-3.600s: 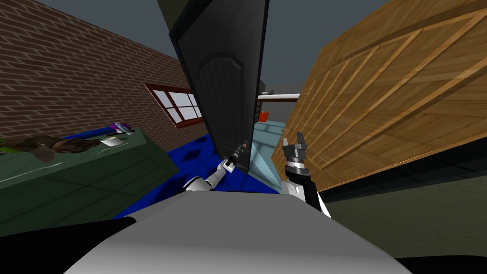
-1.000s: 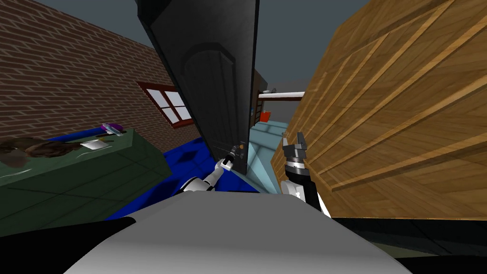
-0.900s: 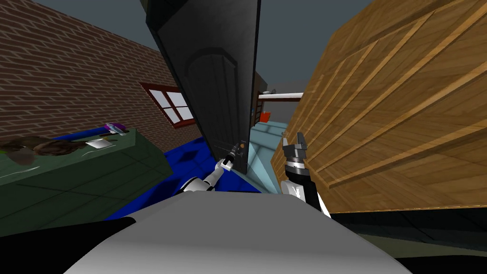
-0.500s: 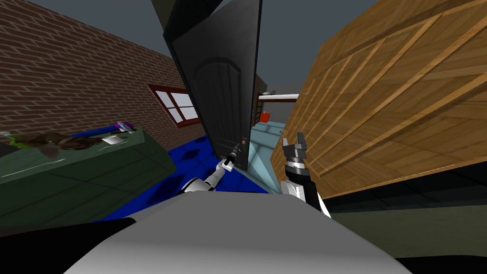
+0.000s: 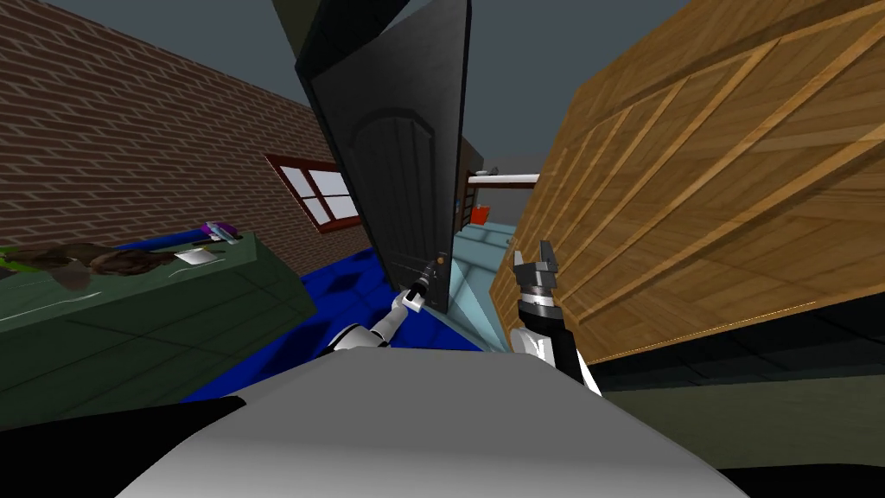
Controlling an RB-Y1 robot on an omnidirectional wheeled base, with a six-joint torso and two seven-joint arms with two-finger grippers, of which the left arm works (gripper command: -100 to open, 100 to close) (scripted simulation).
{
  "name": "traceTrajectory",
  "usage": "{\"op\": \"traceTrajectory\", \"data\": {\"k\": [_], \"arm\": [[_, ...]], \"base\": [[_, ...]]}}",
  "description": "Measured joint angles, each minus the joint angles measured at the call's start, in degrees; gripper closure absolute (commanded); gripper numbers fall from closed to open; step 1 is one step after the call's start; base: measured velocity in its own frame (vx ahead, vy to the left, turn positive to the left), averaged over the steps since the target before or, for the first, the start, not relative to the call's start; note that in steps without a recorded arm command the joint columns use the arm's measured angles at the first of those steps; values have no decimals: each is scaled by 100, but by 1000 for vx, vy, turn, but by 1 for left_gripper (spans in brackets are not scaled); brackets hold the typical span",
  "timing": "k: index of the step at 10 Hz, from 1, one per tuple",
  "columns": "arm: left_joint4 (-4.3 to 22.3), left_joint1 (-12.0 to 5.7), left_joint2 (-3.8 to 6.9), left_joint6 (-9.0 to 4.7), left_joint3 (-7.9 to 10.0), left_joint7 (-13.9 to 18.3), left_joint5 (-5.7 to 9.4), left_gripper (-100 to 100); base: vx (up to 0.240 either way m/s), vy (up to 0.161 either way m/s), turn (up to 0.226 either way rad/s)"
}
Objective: Push the door open
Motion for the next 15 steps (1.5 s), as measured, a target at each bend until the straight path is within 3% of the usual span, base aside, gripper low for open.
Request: {"op": "traceTrajectory", "data": {"k": [5, 6, 12, 15], "arm": [[18, 18, -46, -54, 64, -50, 9, -100], [18, 17, -49, -56, 65, -52, 10, 100], [29, 28, -43, -45, 61, -55, 7, 100], [-78, 155, -15, 44, 145, -295, 161, 100]], "base": [[160, -64, -17], [-9, 4, 3], [5, -2, 0], [131, -77, 17]]}}
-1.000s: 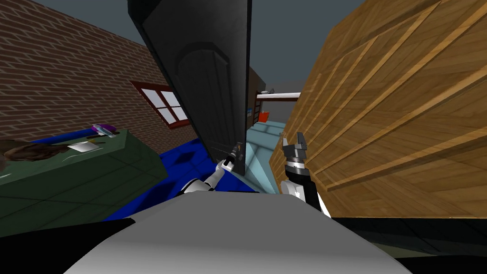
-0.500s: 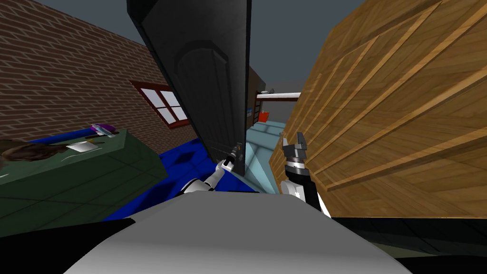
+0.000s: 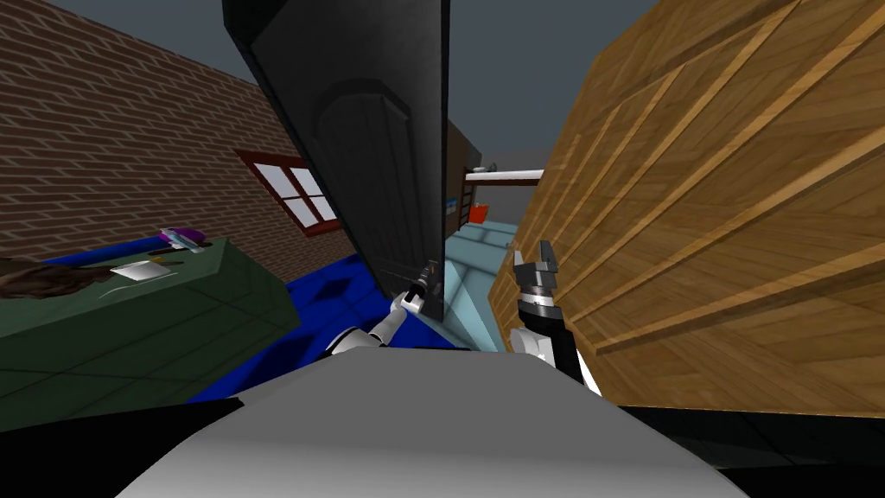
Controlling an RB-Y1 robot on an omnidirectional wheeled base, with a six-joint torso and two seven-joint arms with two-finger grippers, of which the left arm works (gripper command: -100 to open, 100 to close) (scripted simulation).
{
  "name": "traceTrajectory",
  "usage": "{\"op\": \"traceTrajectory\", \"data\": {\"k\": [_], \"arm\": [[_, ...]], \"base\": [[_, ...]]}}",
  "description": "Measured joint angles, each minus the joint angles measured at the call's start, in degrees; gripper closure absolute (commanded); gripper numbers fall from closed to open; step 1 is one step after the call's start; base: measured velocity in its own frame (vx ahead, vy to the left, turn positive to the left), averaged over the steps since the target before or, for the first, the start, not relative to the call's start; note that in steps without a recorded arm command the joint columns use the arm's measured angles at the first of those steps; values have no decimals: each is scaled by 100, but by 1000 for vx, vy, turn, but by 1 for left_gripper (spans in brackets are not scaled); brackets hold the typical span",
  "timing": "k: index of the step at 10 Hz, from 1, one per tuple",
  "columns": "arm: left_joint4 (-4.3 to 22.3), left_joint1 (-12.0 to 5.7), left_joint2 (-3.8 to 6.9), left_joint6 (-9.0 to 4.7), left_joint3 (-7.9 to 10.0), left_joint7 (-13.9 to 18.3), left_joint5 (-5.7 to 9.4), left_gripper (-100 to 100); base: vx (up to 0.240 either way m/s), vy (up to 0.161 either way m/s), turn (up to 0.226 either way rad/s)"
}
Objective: Push the door open
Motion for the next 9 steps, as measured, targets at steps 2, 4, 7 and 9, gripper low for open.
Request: {"op": "traceTrajectory", "data": {"k": [2, 4, 7, 9], "arm": [[135, -82, 3, -44, 116, -191, 141, 100], [-123, 35, 36, 61, 250, -464, 298, 100], [50, -111, 98, -39, 365, -540, 384, -100], [19, -88, 86, 2, 348, -517, 394, -100]], "base": [[194, -98, 31], [156, -73, 59], [-75, -10, 27], [-214, -23, 14]]}}
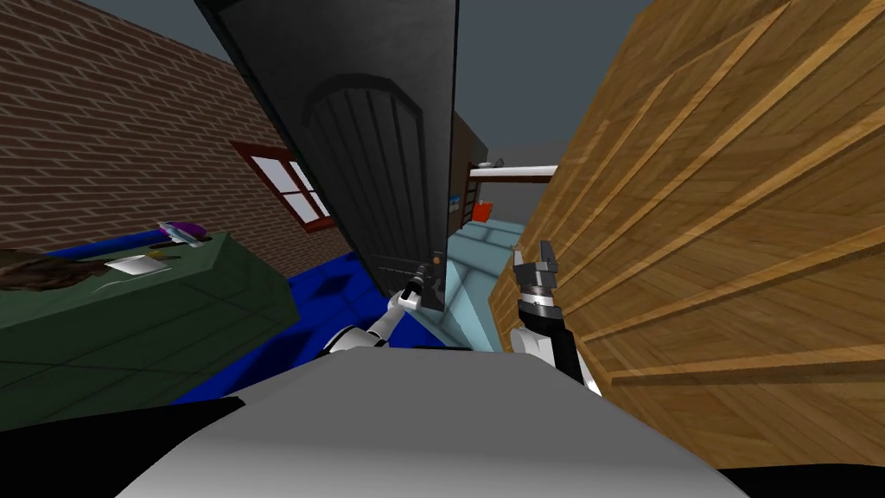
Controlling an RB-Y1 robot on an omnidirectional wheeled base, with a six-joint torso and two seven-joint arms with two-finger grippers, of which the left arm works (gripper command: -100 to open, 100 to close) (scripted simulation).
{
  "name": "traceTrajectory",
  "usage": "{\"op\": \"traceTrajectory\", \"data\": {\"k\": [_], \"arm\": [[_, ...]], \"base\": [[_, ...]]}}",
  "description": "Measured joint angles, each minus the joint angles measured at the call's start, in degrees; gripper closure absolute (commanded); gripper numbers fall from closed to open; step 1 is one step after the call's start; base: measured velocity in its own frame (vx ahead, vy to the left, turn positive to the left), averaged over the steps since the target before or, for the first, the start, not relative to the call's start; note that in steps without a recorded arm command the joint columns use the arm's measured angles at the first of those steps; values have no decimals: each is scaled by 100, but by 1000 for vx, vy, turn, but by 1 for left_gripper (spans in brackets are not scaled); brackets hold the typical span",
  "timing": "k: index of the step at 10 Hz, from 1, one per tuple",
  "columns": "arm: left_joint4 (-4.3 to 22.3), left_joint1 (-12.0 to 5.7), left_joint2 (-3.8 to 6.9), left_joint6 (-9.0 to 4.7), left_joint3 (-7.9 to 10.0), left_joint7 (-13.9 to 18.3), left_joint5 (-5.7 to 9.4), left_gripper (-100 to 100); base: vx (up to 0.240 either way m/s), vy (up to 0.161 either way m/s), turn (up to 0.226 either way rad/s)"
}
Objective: Push the door open
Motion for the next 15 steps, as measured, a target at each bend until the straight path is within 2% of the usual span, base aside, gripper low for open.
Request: {"op": "traceTrajectory", "data": {"k": [2, 4, 11, 15], "arm": [[15, 0, -37, 7, -16, 28, 14, -100], [-6, 12, -127, 40, -30, 55, 30, -100], [12, 36, -44, -30, 31, 18, 37, -100], [46, 44, -105, -105, 84, -18, 41, -100]], "base": [[-237, 0, 18], [-156, 7, 12], [180, -55, -22], [159, -45, -16]]}}
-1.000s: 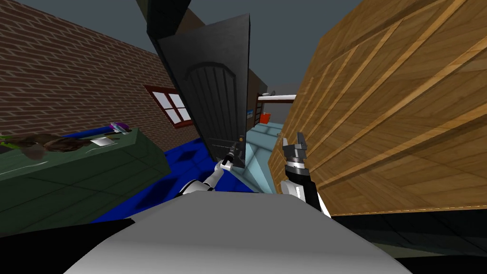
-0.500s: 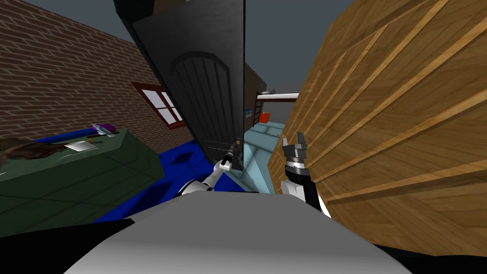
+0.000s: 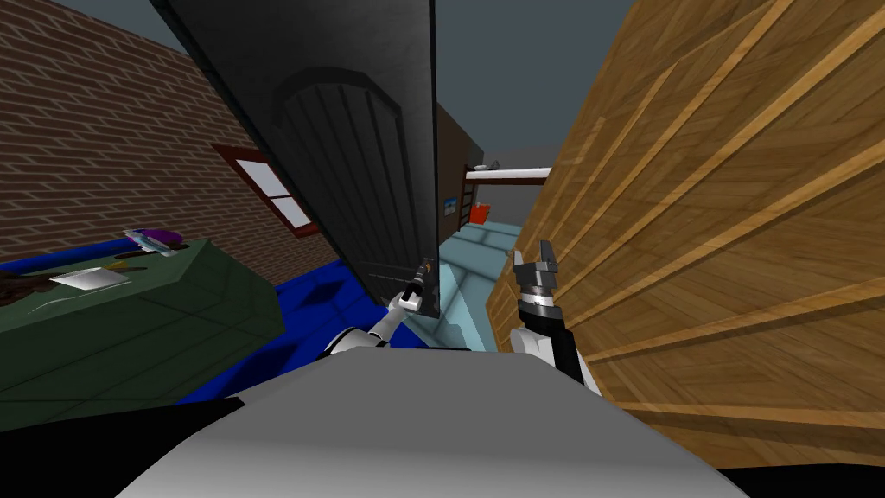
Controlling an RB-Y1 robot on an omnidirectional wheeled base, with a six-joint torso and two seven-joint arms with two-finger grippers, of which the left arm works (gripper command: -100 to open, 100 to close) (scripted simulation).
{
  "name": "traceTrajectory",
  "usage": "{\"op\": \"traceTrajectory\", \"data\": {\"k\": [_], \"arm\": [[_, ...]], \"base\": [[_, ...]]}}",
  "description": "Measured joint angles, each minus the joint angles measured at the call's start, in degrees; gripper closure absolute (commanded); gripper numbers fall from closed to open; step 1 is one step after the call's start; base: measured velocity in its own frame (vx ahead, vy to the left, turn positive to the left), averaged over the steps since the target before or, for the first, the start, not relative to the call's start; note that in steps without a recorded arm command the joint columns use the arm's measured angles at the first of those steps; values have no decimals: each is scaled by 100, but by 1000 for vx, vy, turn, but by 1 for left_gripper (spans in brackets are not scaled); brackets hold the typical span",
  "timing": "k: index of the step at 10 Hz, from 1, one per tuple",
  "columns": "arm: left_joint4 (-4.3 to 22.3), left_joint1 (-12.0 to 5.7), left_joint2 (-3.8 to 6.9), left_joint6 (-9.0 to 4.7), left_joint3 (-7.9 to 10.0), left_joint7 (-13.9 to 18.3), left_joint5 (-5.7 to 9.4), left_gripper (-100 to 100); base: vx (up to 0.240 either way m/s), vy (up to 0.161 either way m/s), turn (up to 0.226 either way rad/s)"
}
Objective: Push the door open
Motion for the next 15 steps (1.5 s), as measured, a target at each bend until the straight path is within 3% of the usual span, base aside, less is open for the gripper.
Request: {"op": "traceTrajectory", "data": {"k": [1, 6, 9, 11, 12, 13, 15], "arm": [[-4, -1, -3, 1, 1, -1, 0, 100], [9, 8, -2, 10, -3, 0, -1, 100], [99, 34, -29, 15, -29, -23, 6, 100], [170, -14, -45, -29, -8, -89, 20, 100], [319, -119, -28, -80, 34, -114, 44, 100], [465, -255, 35, -153, 117, -142, 81, -100], [478, -281, 64, -149, 130, -143, 95, -100]], "base": [[-8, 3, 5], [-14, 5, -2], [150, -22, 92], [203, -20, 147], [229, 17, 284], [-9, -45, 119], [-228, -26, -9]]}}
